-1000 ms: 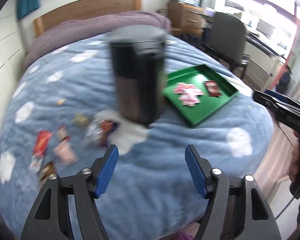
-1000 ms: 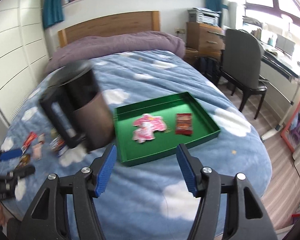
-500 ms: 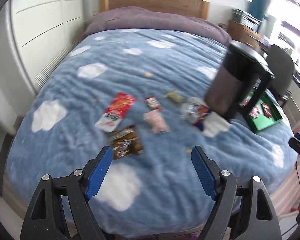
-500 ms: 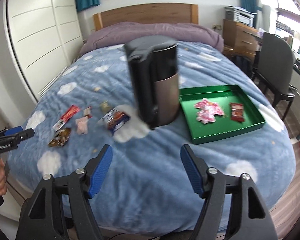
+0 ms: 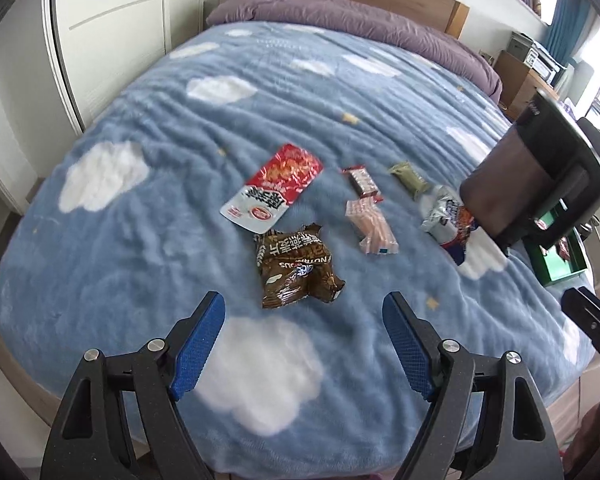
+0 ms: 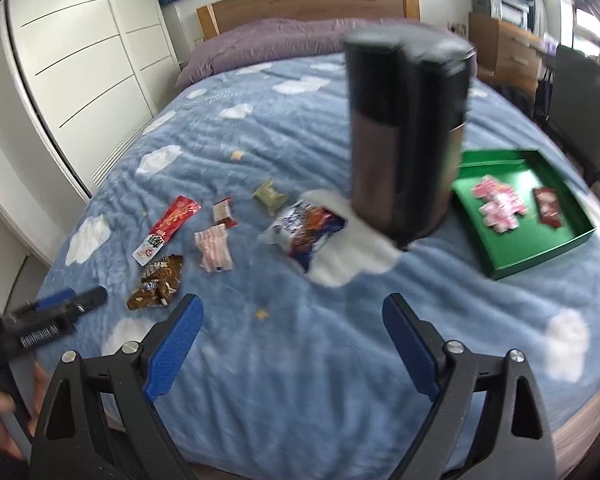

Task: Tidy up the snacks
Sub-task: 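Move both open tools back toward the remaining snacks on the bed, then grasp brown Nutrihous packet with left tool while right tool grasps white-blue cookie packet, then carry both held packets over the green tray, then open left tool to drop brown packet while right tool releases cookie packet into tray, then move both open tools back toward the remaining snacks on the bed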

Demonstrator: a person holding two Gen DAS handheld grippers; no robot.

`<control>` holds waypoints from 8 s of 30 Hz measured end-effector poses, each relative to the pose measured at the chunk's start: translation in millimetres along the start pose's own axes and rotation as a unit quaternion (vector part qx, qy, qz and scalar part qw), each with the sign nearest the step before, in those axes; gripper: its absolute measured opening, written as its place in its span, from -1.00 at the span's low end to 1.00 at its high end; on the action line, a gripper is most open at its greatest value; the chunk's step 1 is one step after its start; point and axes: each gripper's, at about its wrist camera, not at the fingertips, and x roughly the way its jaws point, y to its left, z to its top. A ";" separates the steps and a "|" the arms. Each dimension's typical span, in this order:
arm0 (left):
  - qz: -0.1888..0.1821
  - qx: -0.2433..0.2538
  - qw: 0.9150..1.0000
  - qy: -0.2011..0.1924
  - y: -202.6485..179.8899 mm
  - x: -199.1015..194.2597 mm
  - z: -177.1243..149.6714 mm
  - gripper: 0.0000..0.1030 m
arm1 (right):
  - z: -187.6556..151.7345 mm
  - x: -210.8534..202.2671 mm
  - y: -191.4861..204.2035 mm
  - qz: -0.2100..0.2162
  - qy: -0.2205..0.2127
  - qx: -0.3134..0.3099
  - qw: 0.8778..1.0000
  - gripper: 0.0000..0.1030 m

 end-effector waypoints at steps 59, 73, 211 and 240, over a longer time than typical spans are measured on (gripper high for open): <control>0.002 -0.031 0.997 0.064 7.3 105.2 11.9 -0.08 | 33.8 155.2 -0.3 -0.025 0.113 0.019 0.993 0.40; -0.001 0.018 0.999 0.042 -35.9 54.9 -7.0 -0.08 | -1.6 88.3 -18.3 0.050 0.099 0.008 0.994 0.39; -0.121 0.324 0.938 -0.012 -463.6 41.1 -21.2 0.15 | 48.9 -41.8 -374.3 -0.168 -0.092 0.110 0.975 0.77; -0.008 0.172 0.984 -0.049 -125.3 -6.8 3.6 0.15 | 3.6 -27.5 -63.0 -0.005 -0.038 -0.047 0.998 0.77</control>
